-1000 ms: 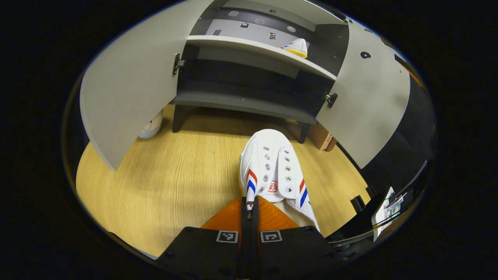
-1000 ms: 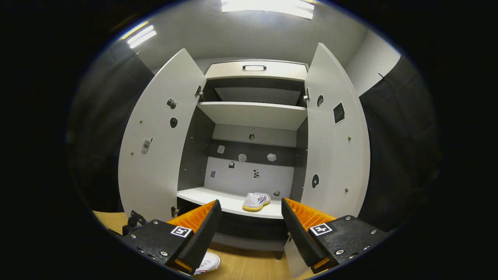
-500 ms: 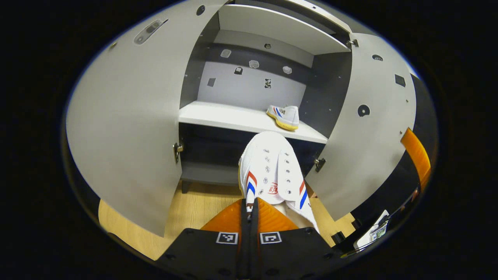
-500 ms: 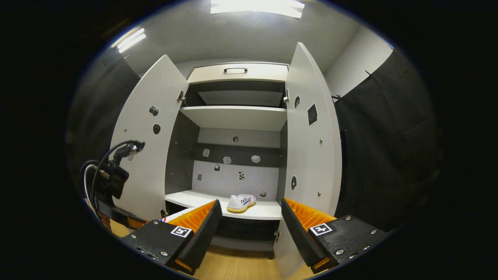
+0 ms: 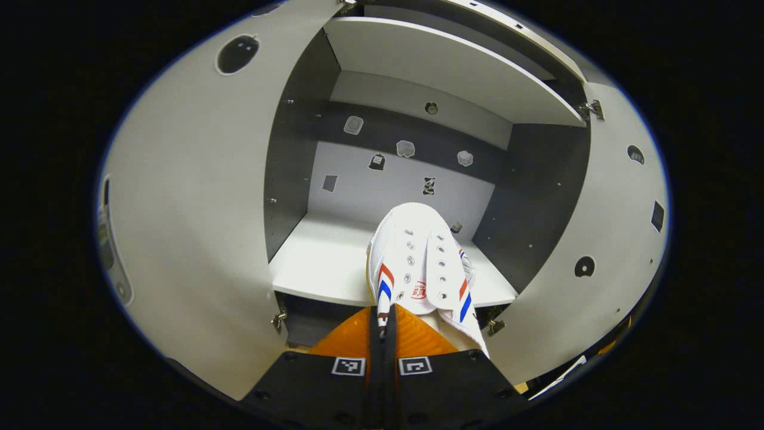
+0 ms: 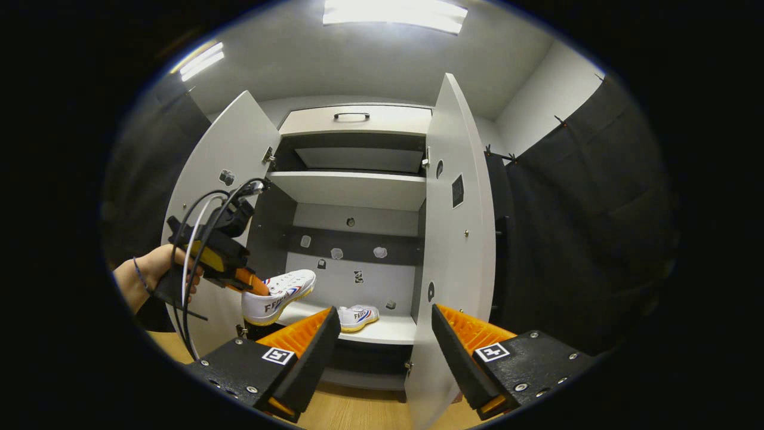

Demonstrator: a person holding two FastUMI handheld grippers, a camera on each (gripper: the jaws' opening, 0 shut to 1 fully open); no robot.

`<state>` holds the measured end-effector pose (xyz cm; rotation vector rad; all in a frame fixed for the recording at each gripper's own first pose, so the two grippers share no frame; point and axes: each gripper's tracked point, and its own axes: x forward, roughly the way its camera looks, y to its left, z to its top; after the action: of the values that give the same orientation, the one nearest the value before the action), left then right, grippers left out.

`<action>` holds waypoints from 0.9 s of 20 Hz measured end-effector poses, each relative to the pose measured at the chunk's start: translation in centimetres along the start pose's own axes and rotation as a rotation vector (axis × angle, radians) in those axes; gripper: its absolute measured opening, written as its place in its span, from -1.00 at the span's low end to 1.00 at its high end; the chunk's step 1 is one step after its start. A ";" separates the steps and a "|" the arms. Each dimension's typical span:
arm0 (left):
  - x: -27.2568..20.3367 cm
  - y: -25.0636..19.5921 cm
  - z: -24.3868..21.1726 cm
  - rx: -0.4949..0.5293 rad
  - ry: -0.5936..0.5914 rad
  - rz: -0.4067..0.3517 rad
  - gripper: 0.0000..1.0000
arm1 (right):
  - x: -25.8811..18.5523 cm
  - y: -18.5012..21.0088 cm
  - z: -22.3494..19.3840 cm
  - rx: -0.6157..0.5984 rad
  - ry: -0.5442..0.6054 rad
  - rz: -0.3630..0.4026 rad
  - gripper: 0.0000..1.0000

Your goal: Grab one shoe with the right hand and put it into the shoe cabinet, grab the other shoe with the left hand and put it into the shoe cabinet; then close the right door with the right hand and the left door with the left hand.

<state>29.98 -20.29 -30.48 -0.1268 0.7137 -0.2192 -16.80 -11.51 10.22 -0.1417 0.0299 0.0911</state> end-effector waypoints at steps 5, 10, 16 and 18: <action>6.2 0.3 3.5 0.080 0.014 0.076 -0.87 | -0.3 -1.6 -0.3 -0.008 0.000 -0.037 0.88; 13.4 0.1 1.8 0.105 0.114 0.098 -0.88 | -0.2 -3.0 -0.1 -0.004 -0.013 -0.061 0.88; 16.8 1.1 0.5 0.083 0.156 0.119 -0.87 | -0.3 -3.8 -0.5 -0.014 -0.011 -0.070 0.88; 16.7 0.8 0.6 0.086 0.145 0.101 -0.85 | -0.2 -3.4 -0.4 -0.001 -0.017 -0.061 0.88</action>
<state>42.76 -23.56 -40.70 0.0073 0.8516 -0.1635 -16.68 -14.94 10.35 -0.1427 0.0088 0.0316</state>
